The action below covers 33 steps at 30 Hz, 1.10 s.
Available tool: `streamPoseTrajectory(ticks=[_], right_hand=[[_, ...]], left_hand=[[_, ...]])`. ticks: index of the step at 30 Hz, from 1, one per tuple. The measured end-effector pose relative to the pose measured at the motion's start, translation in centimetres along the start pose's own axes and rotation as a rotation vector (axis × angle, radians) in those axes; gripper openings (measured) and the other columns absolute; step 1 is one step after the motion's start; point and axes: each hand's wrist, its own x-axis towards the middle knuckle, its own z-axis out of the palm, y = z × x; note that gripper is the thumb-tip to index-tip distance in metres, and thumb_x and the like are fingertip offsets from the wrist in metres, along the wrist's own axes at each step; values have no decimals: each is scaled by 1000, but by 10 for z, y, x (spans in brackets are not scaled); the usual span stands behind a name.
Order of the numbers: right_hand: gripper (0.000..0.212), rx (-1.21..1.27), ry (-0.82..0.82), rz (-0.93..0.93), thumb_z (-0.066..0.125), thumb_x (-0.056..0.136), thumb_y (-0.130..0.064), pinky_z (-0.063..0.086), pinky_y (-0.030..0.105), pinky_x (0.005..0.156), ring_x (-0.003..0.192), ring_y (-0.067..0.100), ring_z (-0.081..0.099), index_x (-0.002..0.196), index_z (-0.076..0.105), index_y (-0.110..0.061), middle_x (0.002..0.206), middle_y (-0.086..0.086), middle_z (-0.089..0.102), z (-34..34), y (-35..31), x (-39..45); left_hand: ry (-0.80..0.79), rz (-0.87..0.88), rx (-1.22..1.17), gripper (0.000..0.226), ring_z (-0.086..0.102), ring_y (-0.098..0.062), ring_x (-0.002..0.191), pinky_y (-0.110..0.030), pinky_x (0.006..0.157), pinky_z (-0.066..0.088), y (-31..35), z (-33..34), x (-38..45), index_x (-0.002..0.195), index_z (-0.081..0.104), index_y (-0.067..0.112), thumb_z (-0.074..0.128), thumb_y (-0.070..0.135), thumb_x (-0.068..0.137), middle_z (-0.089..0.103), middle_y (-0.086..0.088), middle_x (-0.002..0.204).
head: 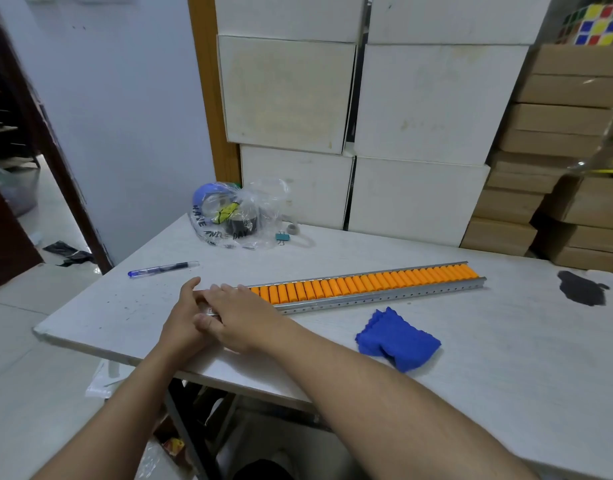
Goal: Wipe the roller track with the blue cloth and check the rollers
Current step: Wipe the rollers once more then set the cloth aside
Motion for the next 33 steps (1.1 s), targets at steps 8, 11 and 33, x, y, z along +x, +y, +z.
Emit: streamPoseTrajectory(ticks=[8, 11, 33], right_hand=[[63, -33, 27, 109, 34, 98, -50, 21, 39, 113, 140, 26, 28, 146, 31, -9, 156, 11, 29, -6, 48, -20], [66, -92, 33, 193, 28, 97, -56, 27, 41, 110, 136, 28, 34, 142, 34, -8, 150, 12, 36, -17, 85, -43], [69, -201, 358, 1060, 20, 95, -57, 31, 47, 106, 126, 32, 42, 137, 40, -7, 138, 15, 48, -96, 296, -213]], left_hand=[[53, -34, -20, 107, 51, -22, 120, -46, 100, 41, -3, 3, 4, 140, 26, 24, 86, 43, 53, 51, -2, 133], [66, -25, 11, 98, 50, -24, 122, -44, 98, 42, -8, 5, 7, 135, 34, 23, 89, 36, 55, 51, -6, 138], [75, 11, 55, 86, 51, -24, 120, -43, 97, 42, -6, 8, 7, 132, 35, 22, 85, 31, 63, 51, -5, 136]])
